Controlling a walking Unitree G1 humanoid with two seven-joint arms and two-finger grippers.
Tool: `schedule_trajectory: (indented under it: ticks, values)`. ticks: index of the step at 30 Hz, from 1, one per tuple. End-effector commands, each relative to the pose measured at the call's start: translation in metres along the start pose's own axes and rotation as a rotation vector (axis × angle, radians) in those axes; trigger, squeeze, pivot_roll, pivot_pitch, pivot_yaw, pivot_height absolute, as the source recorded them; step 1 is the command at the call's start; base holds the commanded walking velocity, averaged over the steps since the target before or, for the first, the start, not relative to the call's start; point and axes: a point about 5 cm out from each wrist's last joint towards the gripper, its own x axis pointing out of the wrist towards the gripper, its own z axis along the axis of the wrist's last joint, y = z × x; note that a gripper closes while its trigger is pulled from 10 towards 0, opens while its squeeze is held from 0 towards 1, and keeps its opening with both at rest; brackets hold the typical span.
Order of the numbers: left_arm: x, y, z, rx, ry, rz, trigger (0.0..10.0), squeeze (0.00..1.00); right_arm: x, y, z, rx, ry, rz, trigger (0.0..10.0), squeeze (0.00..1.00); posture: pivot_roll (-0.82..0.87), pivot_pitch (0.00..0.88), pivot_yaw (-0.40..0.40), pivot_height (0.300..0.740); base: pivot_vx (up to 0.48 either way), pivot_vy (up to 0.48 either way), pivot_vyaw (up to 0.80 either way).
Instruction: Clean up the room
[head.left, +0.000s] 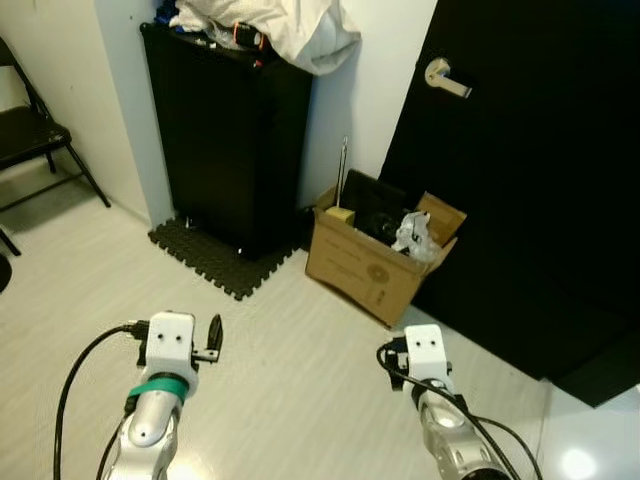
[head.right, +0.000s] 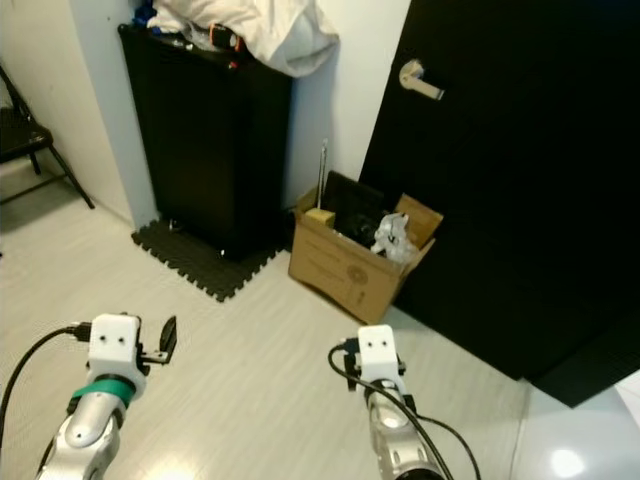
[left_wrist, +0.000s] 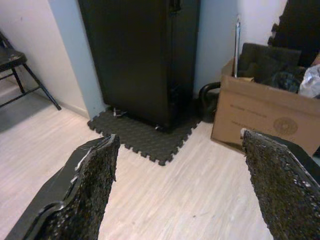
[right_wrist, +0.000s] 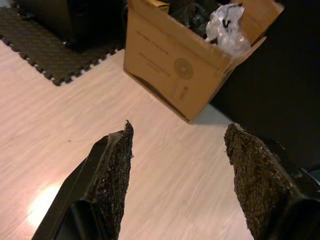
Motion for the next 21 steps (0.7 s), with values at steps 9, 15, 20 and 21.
schedule_trajectory:
  ticks: [9, 15, 20, 21]
  values:
    - [-0.0052, 0.0044, -0.0088, 0.001, 0.035, 0.010, 10.0, 0.00, -0.0012, 0.0025, -0.0063, 0.009, 0.023, -0.003, 10.0, 0.00, 0.09, 0.000, -0.025, 0.740, 0.284, 0.000, 0.00]
    - [-0.0051, 0.0053, -0.0085, 0.005, 0.035, 0.008, 10.0, 0.00, -0.0015, 0.0035, -0.0073, 0.014, 0.025, -0.003, 10.0, 0.00, 0.09, 0.000, -0.020, 0.740, 0.284, 0.000, 0.00]
    - [-0.0066, 0.0048, -0.0098, 0.007, 0.039, 0.002, 10.0, 0.00, -0.0027, 0.0030, -0.0098, 0.018, 0.030, -0.009, 10.0, 0.00, 0.09, 0.000, -0.016, 0.740, 0.285, 0.000, 0.00]
    - [-0.0070, 0.0040, -0.0110, 0.008, 0.043, -0.002, 10.0, 0.00, -0.0033, 0.0028, -0.0110, 0.015, 0.032, -0.008, 10.0, 0.00, 0.09, 0.000, -0.017, 0.740, 0.281, 0.000, 0.00]
